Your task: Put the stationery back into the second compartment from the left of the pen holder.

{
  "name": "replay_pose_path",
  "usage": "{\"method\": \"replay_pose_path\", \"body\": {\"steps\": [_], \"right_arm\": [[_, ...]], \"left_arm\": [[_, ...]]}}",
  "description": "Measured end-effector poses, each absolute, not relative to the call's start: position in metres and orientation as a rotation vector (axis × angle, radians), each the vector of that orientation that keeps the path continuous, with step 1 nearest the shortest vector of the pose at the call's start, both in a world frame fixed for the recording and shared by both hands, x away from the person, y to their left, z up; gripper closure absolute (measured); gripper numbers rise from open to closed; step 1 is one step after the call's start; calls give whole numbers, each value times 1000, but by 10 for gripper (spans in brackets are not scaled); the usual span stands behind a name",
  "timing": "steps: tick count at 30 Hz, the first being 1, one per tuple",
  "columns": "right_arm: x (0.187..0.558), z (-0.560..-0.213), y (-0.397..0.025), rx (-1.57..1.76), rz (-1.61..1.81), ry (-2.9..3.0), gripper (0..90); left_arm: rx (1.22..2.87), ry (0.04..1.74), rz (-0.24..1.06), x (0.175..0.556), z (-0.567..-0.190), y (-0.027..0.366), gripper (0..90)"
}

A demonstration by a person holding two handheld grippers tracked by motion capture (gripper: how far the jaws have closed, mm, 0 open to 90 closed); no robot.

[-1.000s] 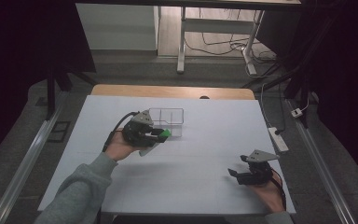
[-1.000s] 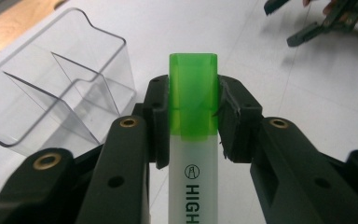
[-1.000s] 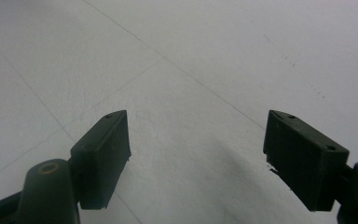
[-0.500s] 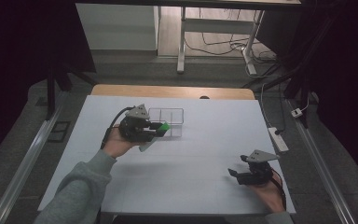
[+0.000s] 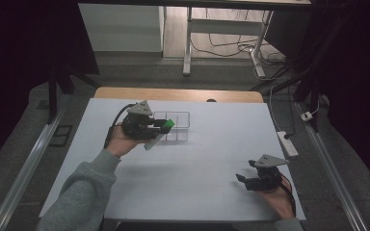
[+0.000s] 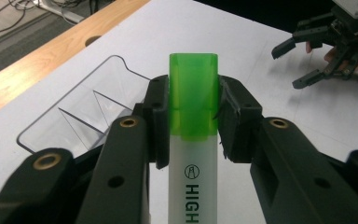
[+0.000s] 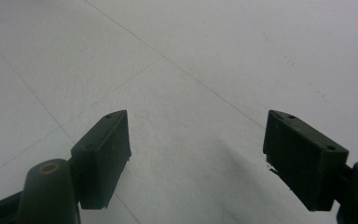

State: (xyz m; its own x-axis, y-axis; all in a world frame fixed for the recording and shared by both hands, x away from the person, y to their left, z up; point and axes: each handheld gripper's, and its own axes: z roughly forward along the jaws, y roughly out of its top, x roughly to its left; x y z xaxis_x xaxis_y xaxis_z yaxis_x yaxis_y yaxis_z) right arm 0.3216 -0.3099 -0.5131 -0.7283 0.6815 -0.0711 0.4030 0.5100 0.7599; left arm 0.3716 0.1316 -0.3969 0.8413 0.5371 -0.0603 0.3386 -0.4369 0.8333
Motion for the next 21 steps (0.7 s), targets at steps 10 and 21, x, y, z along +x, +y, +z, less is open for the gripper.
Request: {"method": "replay_pose_path", "body": {"steps": [10,21], "right_arm": [[321,-513,-310,903,1066,2395,227],[321,-513,-310,904,1063,2395,227]], "left_arm": [[2041,660,295,381,-388,132,665],[2027,692,326,395,-383,135,665]]}}
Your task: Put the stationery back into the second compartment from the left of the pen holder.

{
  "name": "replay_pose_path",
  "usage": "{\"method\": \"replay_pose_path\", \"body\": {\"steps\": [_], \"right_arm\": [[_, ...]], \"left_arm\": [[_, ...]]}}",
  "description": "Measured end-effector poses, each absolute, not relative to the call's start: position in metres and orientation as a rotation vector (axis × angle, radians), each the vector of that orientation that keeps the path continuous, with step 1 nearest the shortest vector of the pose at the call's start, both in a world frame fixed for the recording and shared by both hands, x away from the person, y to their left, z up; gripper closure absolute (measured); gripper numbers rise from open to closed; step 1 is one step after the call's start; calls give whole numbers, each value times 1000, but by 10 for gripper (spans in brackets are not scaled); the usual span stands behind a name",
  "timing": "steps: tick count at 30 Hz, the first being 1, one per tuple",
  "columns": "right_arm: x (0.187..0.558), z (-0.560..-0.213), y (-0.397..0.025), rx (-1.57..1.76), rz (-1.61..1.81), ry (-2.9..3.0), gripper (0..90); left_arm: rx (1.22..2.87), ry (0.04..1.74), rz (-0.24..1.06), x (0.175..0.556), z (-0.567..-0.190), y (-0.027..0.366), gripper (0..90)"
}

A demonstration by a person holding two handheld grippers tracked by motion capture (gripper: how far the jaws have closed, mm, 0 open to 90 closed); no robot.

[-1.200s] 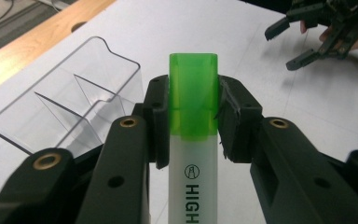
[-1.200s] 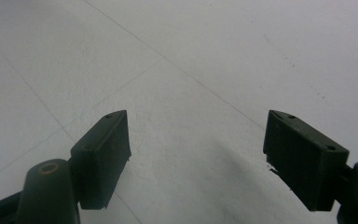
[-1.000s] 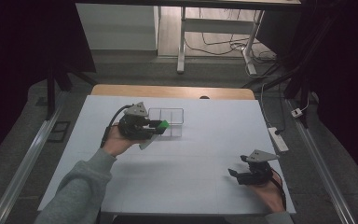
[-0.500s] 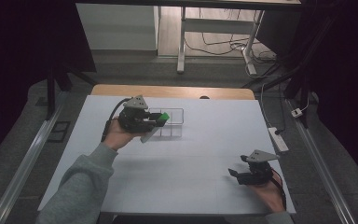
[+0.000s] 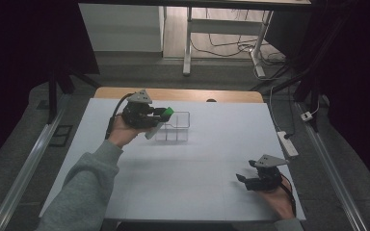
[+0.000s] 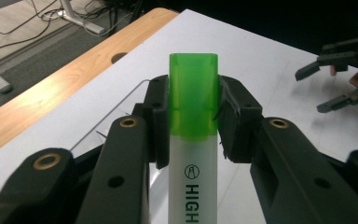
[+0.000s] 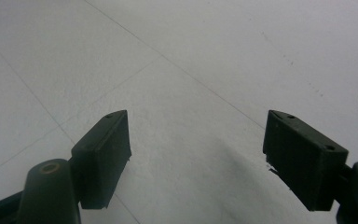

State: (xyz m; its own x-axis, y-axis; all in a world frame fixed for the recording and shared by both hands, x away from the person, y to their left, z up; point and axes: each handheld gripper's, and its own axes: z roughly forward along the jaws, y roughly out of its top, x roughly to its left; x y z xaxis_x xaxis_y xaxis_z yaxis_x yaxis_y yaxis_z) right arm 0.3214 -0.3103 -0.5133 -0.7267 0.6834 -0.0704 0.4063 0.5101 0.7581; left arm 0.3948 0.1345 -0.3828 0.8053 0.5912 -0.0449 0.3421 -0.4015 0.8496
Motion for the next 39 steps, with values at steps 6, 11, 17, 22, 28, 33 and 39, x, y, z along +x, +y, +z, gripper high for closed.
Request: {"method": "replay_pose_path", "body": {"steps": [6,11,17,22,28,33,39], "right_arm": [[322,-513,-310,904,1062,2394,227],[322,-514,-310,902,1058,2396,227],[322,-514,-311,902,1055,2396,227],[322,-514,-312,905,1052,2399,228],[322,-514,-312,908,1054,2398,228],[322,-515,-312,905,1051,2400,229],[322,-515,-312,908,1052,2395,229]], "left_arm": [[2008,717,346,403,-381,135,664],[2013,730,362,410,-383,131,664],[2011,751,371,422,-387,125,664],[2007,758,376,429,-388,122,664],[1992,768,379,436,-389,119,664],[1989,775,379,441,-389,116,664],[1989,766,389,445,-387,111,664]]}}
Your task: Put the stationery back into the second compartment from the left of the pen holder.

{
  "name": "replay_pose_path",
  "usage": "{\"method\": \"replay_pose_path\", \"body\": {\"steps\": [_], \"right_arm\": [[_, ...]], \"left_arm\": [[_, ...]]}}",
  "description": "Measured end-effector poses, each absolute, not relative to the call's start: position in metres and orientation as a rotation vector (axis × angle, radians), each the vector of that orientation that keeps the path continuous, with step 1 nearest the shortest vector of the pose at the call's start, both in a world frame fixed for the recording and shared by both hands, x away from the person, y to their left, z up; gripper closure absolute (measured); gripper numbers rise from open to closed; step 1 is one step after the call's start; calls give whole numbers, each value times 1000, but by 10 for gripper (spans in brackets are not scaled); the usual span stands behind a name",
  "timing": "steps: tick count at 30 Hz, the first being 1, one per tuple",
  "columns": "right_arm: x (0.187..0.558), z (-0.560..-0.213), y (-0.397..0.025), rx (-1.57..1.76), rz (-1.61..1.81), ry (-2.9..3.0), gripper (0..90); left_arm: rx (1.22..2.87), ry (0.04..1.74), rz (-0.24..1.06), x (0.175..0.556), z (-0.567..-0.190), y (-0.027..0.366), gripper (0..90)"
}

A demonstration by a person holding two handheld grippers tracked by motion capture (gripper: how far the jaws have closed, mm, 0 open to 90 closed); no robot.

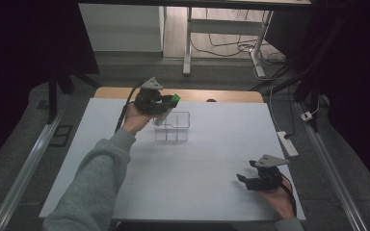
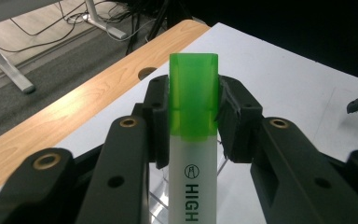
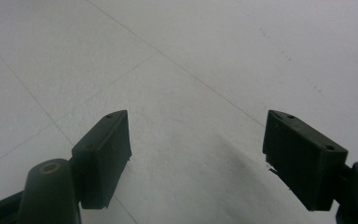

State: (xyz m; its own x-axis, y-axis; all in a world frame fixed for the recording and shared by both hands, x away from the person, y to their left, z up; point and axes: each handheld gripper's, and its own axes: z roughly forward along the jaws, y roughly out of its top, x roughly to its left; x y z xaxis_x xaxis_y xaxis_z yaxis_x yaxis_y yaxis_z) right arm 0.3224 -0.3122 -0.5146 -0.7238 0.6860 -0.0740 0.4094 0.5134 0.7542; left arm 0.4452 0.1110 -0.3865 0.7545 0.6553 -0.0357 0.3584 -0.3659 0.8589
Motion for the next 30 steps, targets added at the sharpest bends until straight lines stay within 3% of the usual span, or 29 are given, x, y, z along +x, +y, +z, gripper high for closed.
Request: {"method": "replay_pose_path", "body": {"steps": [30], "right_arm": [[324,-516,-314,923,1058,2394,229]], "left_arm": [[1975,760,411,478,-397,88,662]]}}
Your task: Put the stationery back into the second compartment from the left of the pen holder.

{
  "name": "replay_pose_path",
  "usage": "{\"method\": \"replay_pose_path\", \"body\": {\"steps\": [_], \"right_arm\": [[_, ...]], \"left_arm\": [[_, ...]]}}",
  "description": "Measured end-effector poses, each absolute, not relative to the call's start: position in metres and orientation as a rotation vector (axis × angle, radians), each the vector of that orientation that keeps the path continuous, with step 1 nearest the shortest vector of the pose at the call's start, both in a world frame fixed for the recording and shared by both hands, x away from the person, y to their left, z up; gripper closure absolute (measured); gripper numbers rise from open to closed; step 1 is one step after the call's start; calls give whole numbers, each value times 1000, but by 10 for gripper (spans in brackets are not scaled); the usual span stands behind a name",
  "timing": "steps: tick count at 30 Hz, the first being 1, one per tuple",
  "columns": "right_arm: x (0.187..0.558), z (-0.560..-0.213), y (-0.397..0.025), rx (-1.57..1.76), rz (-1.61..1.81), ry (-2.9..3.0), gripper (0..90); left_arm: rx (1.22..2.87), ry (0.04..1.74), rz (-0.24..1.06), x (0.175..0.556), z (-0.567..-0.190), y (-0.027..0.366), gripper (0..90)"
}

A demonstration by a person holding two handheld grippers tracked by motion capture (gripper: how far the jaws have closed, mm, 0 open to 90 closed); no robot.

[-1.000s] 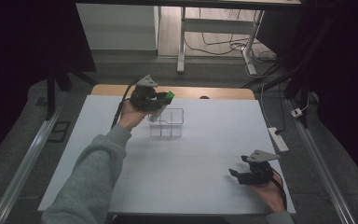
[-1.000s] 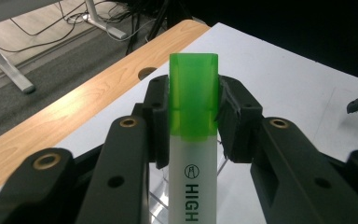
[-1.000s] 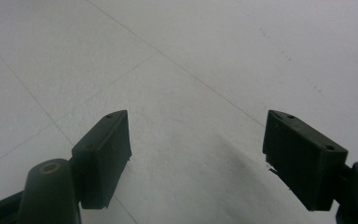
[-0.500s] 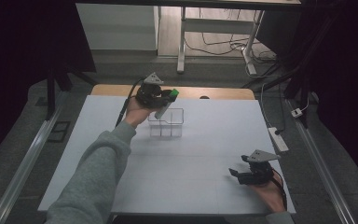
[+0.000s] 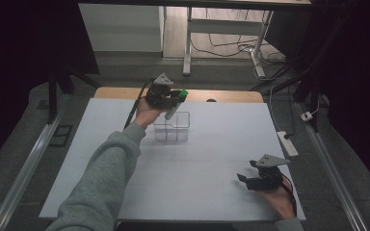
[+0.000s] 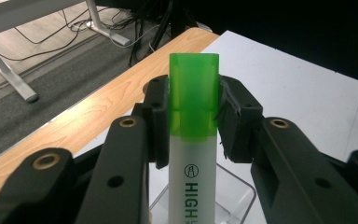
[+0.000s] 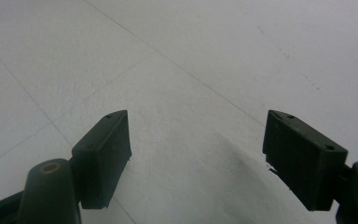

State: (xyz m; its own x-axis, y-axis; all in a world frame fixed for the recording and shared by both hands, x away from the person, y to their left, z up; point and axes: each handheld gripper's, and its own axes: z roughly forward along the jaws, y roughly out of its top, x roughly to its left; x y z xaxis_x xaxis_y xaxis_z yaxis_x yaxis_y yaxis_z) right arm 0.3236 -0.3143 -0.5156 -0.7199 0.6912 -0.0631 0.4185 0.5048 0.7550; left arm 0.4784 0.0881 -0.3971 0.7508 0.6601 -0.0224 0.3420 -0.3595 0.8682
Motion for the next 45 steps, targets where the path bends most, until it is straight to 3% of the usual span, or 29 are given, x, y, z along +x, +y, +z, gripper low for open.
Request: {"method": "replay_pose_path", "body": {"steps": [17,21,26,45], "right_arm": [[324,-518,-313,926,1045,2408,230],[324,-518,-313,924,1042,2412,230],[324,-518,-313,924,1041,2414,231],[323,-517,-311,918,1036,2410,230]], "left_arm": [[2023,752,403,481,-408,87,647],[2054,757,402,481,-410,87,485],[2064,755,379,476,-409,92,428],[2057,760,364,424,-414,135,444]]}}
